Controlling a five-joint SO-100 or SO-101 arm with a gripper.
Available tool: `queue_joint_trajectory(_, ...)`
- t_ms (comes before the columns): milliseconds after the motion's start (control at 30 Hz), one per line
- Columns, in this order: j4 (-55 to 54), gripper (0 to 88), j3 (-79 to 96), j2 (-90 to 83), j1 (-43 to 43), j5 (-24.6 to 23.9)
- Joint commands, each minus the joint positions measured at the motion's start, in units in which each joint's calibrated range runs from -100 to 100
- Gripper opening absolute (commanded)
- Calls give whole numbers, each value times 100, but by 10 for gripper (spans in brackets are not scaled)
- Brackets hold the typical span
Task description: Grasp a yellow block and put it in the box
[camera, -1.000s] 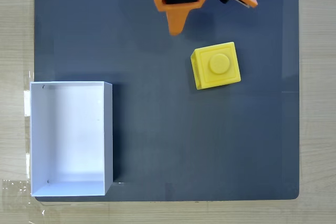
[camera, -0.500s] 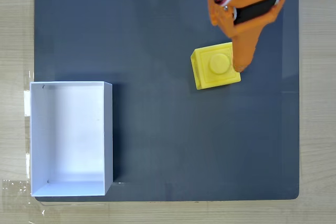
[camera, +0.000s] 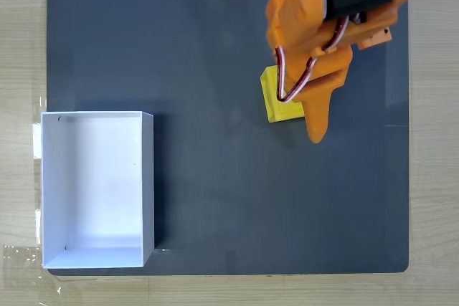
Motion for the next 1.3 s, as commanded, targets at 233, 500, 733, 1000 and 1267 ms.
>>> queue_joint_trajectory(233,-454,521,-284,543,0,-29)
queue_joint_trajectory(500,-454,267,-293,552,25,-29)
queue_joint_trajectory(733,-454,211,-320,467,25,-24)
queue_joint_trajectory(1000,-445,206,-1605,-507,42,-24)
queue_joint_trajectory(1267,-968,204,-2699,-1490,522,-29)
